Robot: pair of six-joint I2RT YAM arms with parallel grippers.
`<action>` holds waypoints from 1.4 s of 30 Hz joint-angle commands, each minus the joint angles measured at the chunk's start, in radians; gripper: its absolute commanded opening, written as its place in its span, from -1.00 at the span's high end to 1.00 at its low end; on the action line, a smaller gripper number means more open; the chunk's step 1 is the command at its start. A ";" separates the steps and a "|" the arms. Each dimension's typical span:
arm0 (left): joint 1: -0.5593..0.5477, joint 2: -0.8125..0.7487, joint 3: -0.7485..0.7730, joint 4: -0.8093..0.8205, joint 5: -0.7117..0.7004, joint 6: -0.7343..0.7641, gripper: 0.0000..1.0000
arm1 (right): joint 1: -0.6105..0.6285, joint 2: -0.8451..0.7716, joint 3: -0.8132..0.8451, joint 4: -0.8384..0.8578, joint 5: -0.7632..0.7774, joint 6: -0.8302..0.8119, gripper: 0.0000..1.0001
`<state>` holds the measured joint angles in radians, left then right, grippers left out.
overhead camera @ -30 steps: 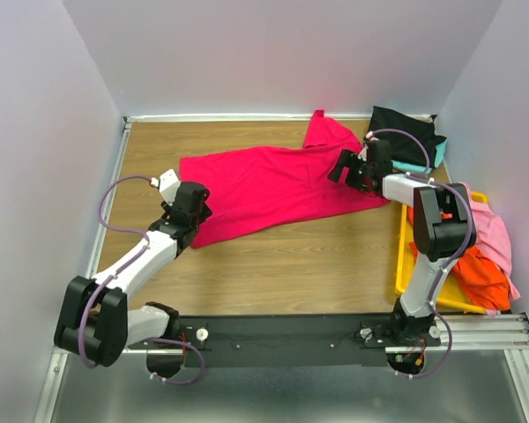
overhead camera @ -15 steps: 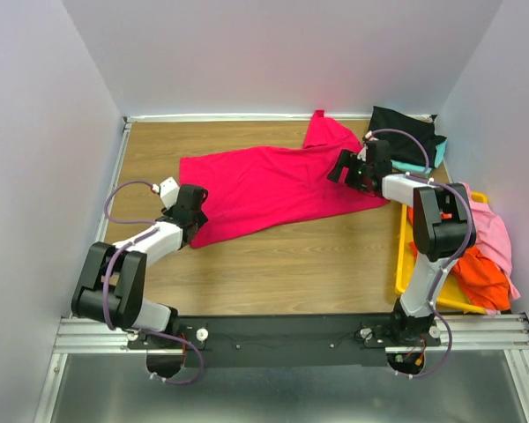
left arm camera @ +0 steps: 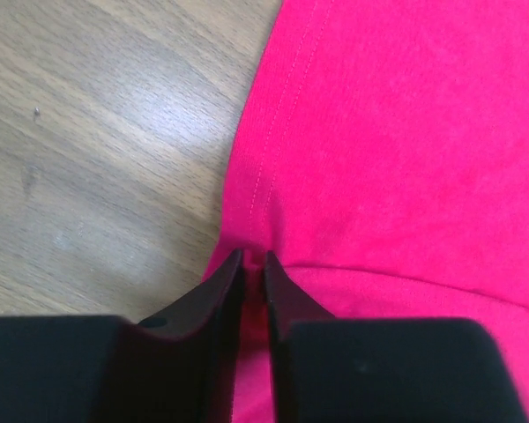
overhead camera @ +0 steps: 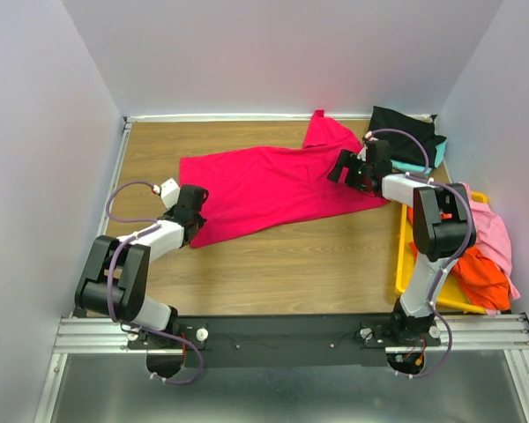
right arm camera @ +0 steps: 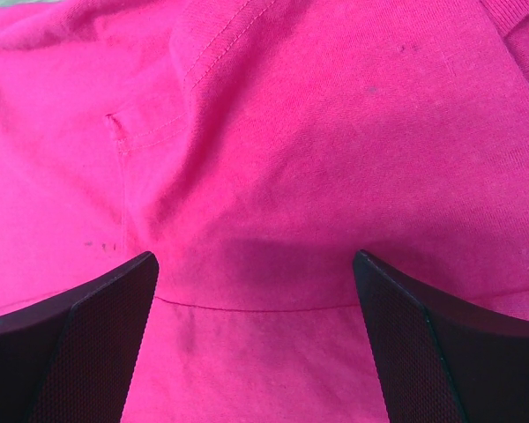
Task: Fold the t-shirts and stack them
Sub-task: Fold the tshirt
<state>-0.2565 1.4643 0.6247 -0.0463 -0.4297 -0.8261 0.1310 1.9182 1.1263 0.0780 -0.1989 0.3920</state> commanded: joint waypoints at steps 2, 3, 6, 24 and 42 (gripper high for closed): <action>0.003 0.004 0.013 0.008 -0.015 0.002 0.68 | 0.007 -0.008 -0.019 -0.030 -0.013 -0.007 -0.96; 0.003 0.002 0.012 0.010 -0.015 0.007 0.74 | 0.007 -0.010 -0.019 -0.032 -0.013 -0.008 -0.96; 0.003 -0.031 0.003 0.010 -0.026 0.018 0.91 | 0.007 -0.008 -0.019 -0.032 -0.013 -0.007 -0.96; 0.017 -0.056 0.038 -0.021 -0.138 0.082 0.93 | 0.009 0.001 -0.013 -0.032 -0.019 -0.005 -0.96; 0.046 -0.021 0.122 -0.056 -0.158 0.124 -0.25 | 0.013 -0.016 -0.007 -0.032 -0.016 -0.008 -0.96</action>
<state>-0.2176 1.4666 0.6899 -0.0658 -0.5121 -0.7216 0.1322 1.9182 1.1263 0.0776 -0.2073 0.3920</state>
